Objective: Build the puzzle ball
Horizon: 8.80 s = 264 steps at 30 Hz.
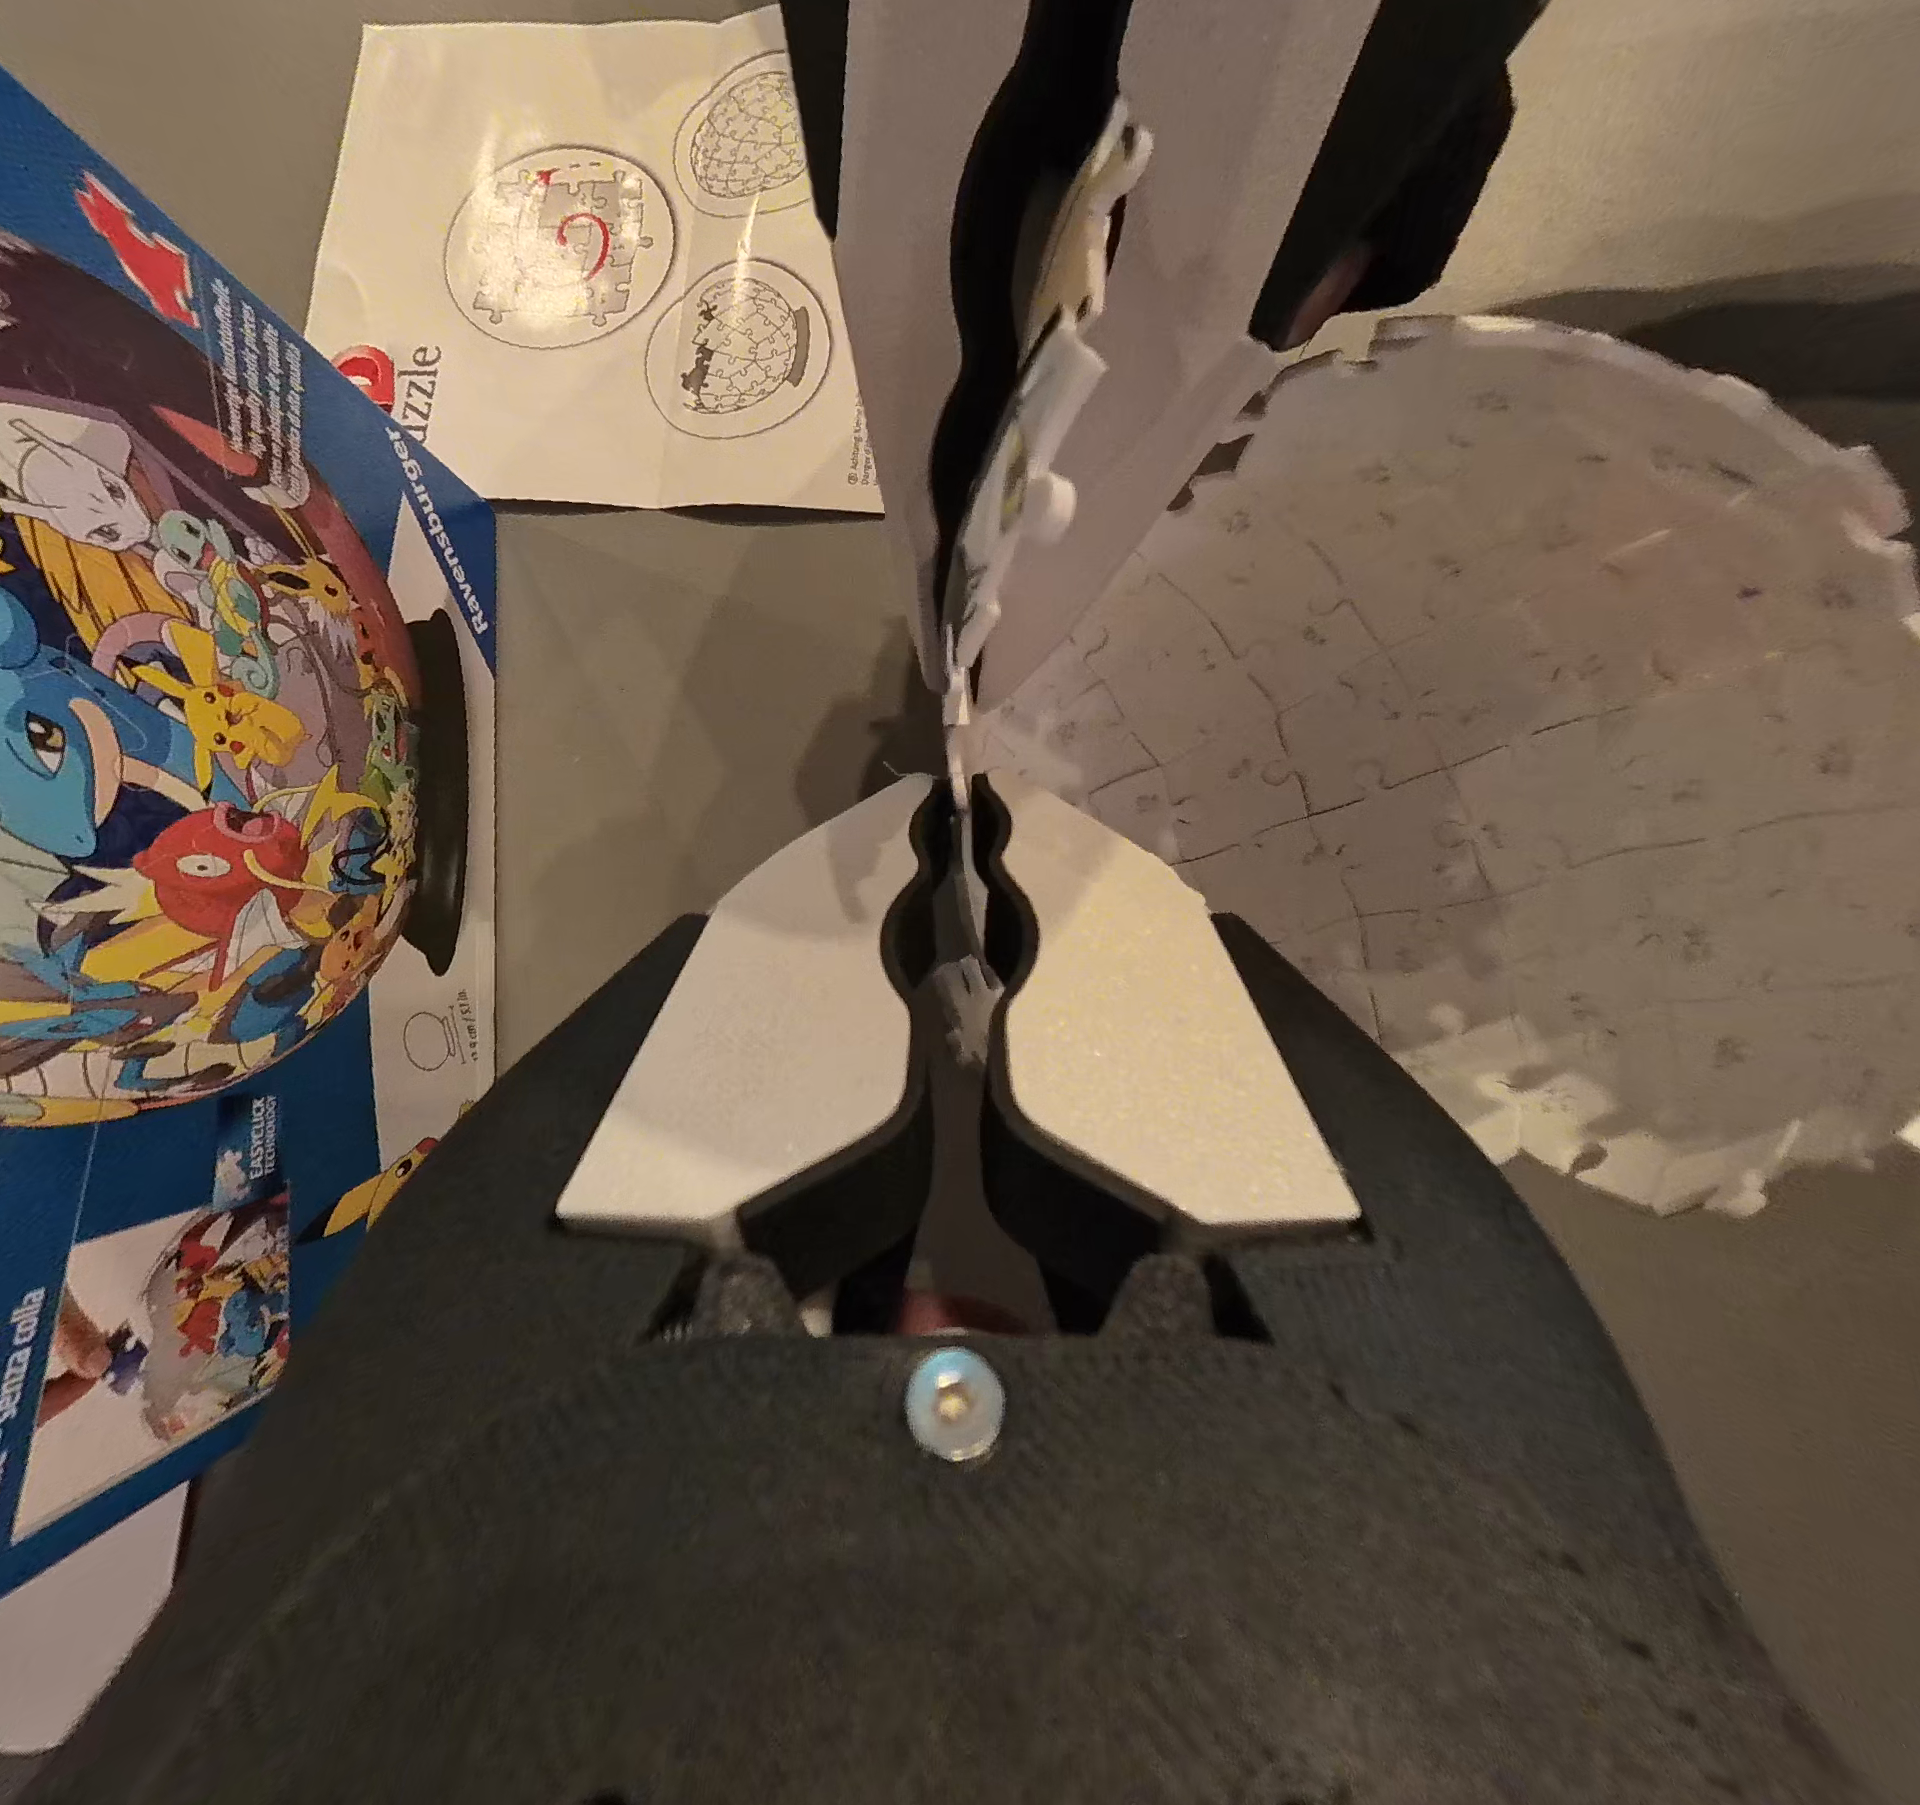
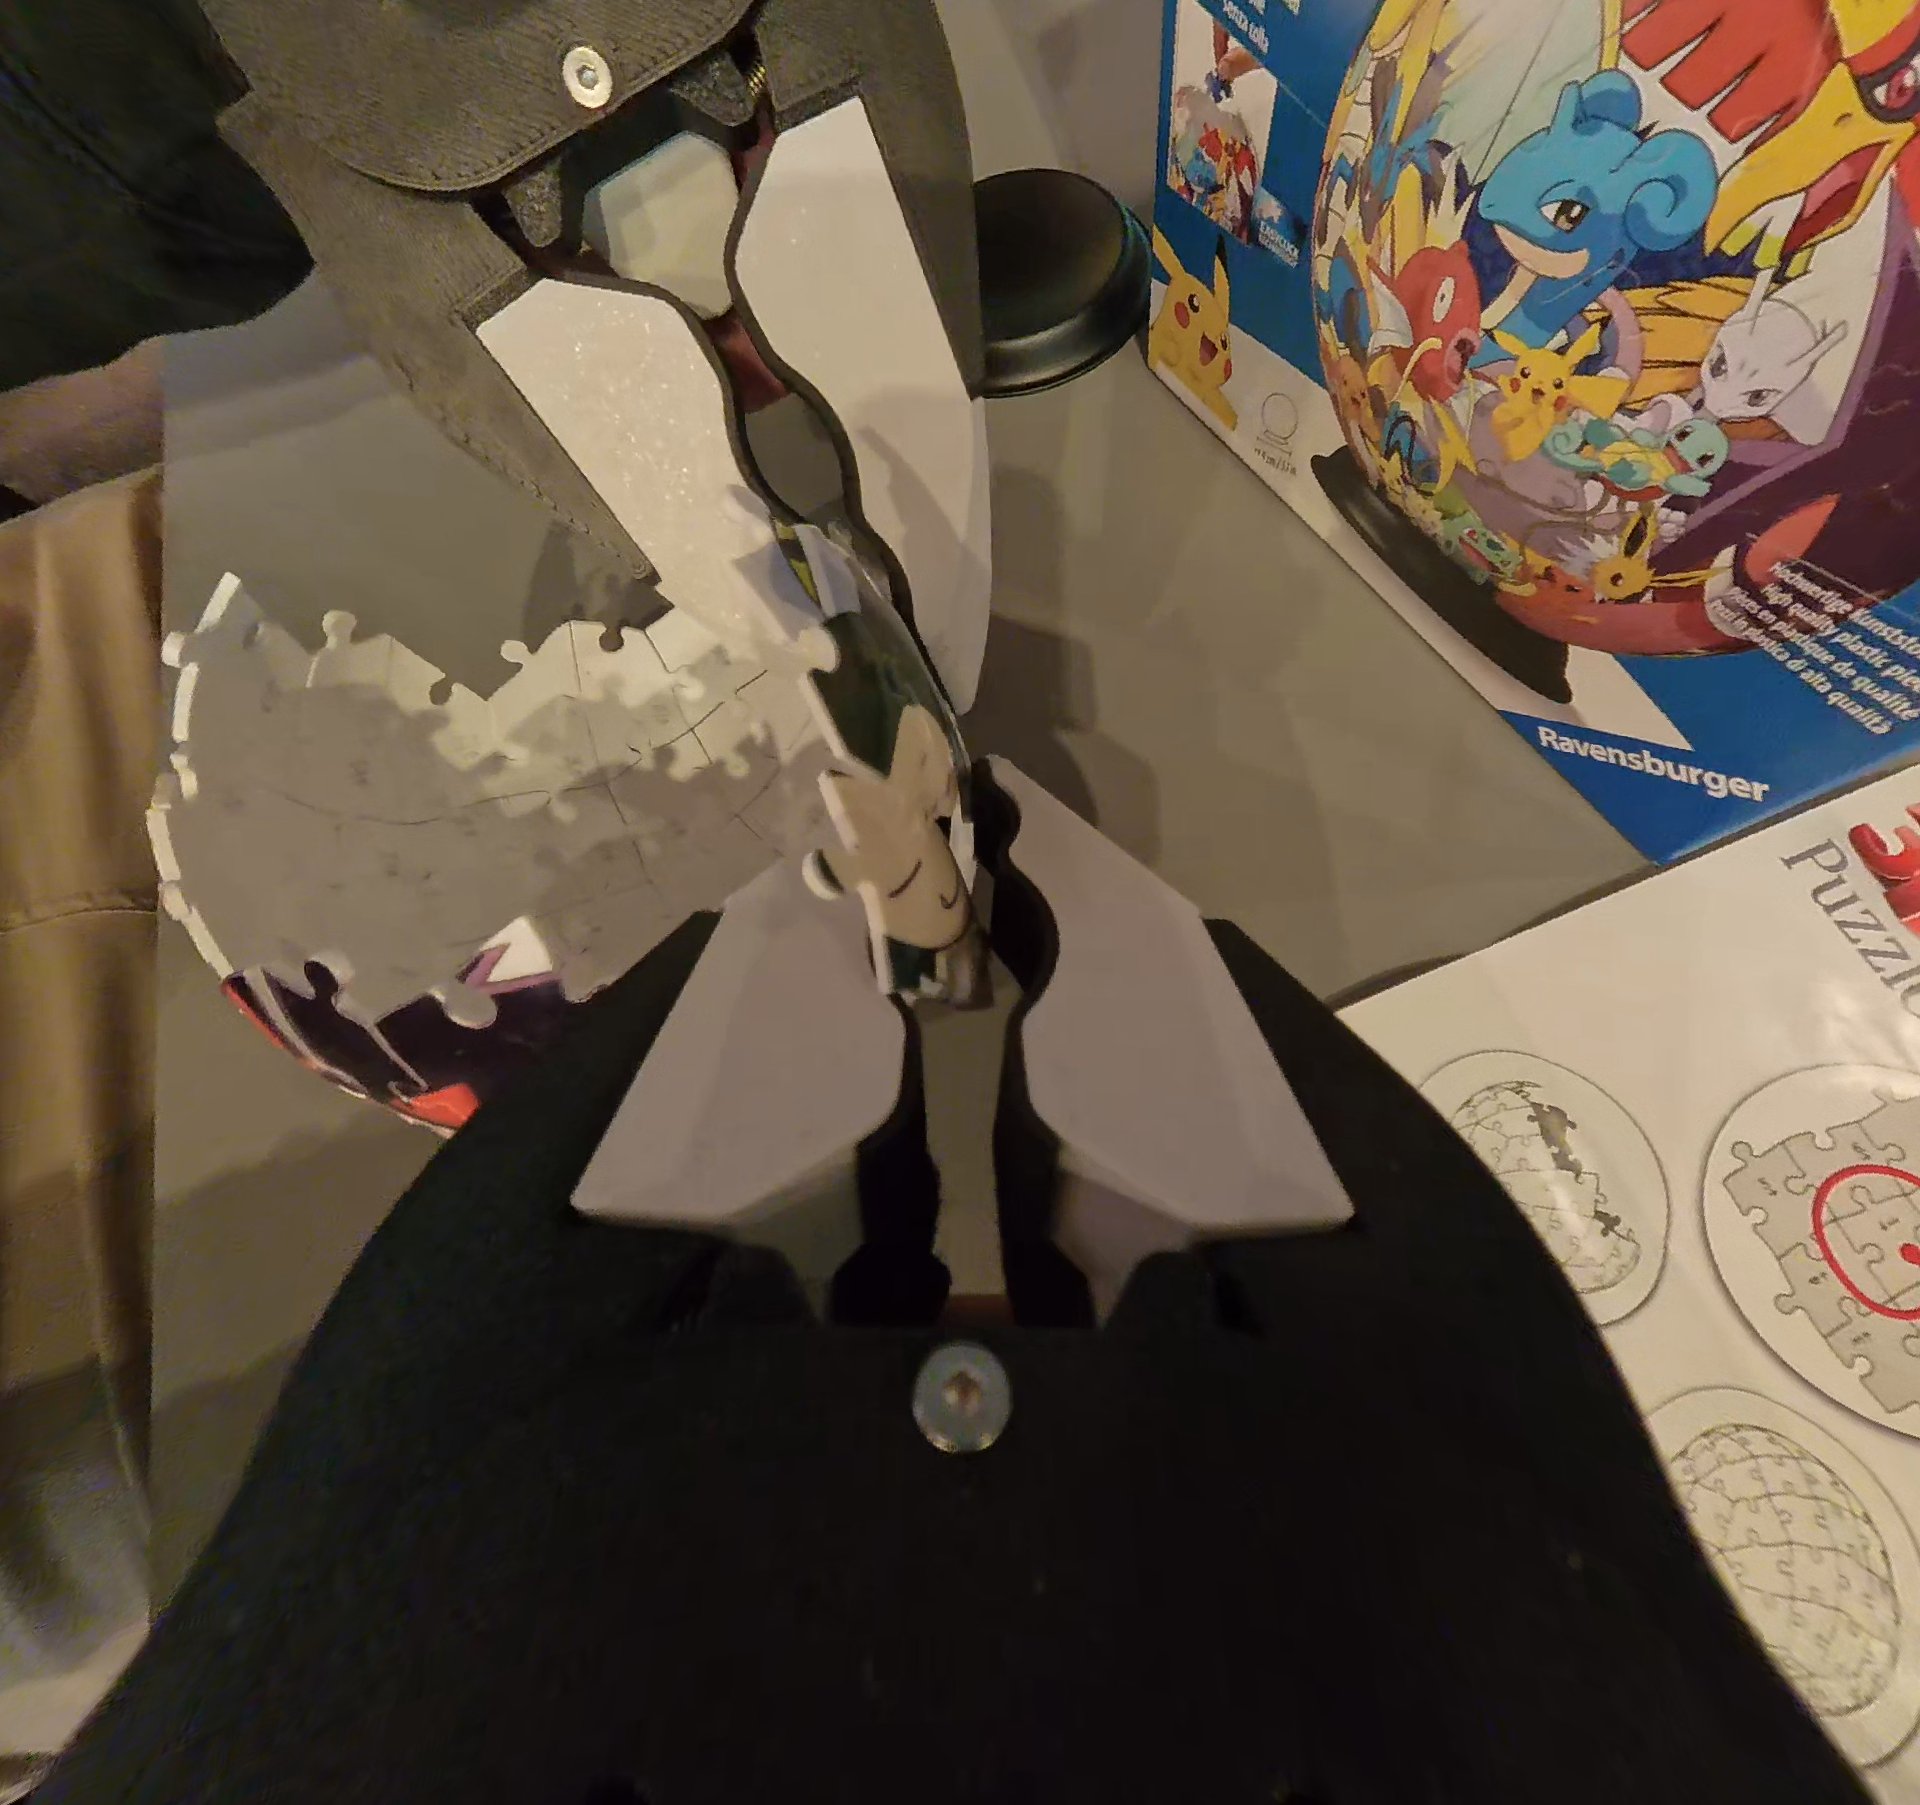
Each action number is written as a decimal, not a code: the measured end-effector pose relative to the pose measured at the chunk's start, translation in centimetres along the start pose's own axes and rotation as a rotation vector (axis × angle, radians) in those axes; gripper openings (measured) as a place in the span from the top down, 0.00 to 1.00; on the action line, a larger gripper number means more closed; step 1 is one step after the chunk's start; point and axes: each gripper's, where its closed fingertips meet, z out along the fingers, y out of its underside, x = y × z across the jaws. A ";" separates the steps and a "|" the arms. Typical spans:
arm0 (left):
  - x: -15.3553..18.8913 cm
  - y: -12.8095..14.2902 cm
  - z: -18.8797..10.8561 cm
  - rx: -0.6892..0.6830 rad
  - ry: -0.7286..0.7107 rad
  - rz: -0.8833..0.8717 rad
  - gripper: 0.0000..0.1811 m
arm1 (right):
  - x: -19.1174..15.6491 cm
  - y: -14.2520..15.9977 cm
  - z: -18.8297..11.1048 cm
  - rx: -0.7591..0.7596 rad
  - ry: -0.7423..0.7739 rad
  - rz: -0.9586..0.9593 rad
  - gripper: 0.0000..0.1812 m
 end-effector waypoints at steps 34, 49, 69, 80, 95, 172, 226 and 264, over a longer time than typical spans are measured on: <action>-0.5 -0.3 0.2 0.035 0.007 -0.075 0.99 | 0.6 -0.4 -0.3 0.017 0.068 -0.081 0.99; -0.3 -0.6 0.1 0.074 0.023 -0.040 0.99 | 0.3 -0.4 -0.5 0.046 0.027 -0.086 1.00; -0.3 -0.6 0.2 0.091 0.042 -0.056 0.99 | 0.3 -0.3 -0.5 0.041 0.113 -0.311 0.99; -0.5 -1.3 0.6 0.124 0.037 -0.050 0.97 | 0.5 -0.2 -0.4 0.047 0.110 -0.286 1.00; -0.4 -1.6 0.6 0.144 0.036 -0.018 0.98 | 0.9 -0.3 -0.9 0.051 0.115 -0.251 0.99; -0.7 -2.1 0.1 0.218 -0.067 0.188 0.98 | 0.9 1.5 -0.4 0.121 -0.095 0.083 0.99; -1.5 -0.9 -1.0 0.134 -0.068 0.092 0.83 | 0.7 0.4 0.6 0.115 -0.087 0.035 1.00; -0.9 2.4 0.1 -0.126 0.074 -0.243 0.97 | 1.0 0.4 0.2 0.046 0.003 -0.028 1.00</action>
